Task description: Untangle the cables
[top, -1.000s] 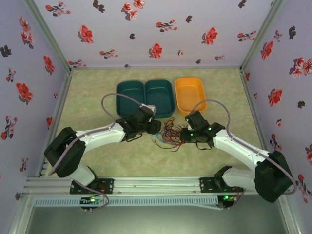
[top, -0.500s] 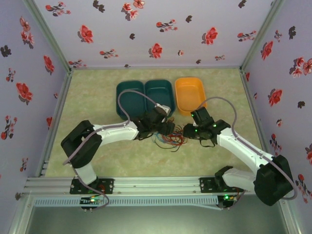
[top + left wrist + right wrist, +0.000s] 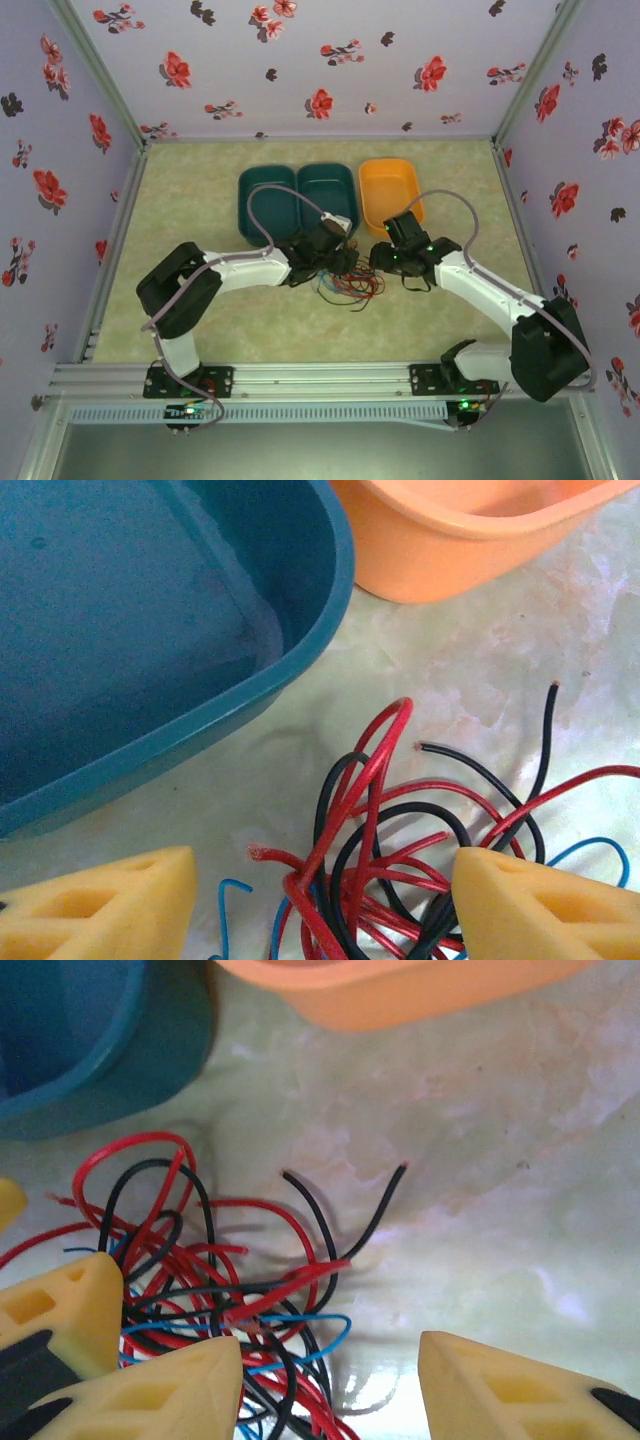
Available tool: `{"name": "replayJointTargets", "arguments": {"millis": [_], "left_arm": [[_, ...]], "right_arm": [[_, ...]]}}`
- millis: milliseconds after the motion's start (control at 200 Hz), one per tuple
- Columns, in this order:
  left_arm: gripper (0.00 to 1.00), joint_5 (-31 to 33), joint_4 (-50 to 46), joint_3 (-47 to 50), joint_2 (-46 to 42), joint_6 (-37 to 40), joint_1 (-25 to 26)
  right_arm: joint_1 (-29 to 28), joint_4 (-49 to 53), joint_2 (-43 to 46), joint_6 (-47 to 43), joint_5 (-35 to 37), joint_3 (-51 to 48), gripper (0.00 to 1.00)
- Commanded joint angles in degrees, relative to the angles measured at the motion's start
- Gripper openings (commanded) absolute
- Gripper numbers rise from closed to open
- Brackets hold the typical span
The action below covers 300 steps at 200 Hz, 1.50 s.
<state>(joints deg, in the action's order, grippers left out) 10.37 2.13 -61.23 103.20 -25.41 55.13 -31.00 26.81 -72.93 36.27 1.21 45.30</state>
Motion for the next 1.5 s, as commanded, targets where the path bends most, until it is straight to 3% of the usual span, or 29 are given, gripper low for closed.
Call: {"name": "replayJointTargets", "arguments": {"millis": [0,380,570,775,895,1000,1315,1495], "left_arm": [[0.66,2.5,2.3,-0.7,0.8,-1.4,0.1],[0.60,3.0,3.6,-1.0,2.7,-2.2,-0.1],[0.57,2.7,3.5,-1.7,3.9,-2.3,0.0],[0.40,2.5,2.5,-2.7,5.0,-2.1,0.0],[0.22,2.6,1.2,-2.6,4.7,-2.3,0.0],[0.09,2.9,-1.0,-2.1,4.0,-3.0,0.0],[0.07,5.3,-5.0,4.5,-0.3,-6.0,0.0],[0.05,6.3,-7.0,7.3,-1.8,-7.0,0.0]], "right_arm": [[0.3,-2.2,-2.0,0.9,2.9,2.6,0.52],[-0.3,-2.9,-9.6,0.2,4.2,5.8,0.48],[-0.3,-3.0,-11.5,0.2,6.5,6.1,0.40],[-0.4,-2.9,-10.7,-0.8,8.6,5.5,0.14],[-0.4,-1.5,-8.2,-1.6,10.9,5.3,0.00],[-0.7,0.6,-4.1,-2.8,13.5,5.3,0.00],[-1.6,11.2,10.2,-8.4,17.6,10.5,0.00],[-2.2,16.7,13.7,-10.9,19.8,16.9,0.00]]}}
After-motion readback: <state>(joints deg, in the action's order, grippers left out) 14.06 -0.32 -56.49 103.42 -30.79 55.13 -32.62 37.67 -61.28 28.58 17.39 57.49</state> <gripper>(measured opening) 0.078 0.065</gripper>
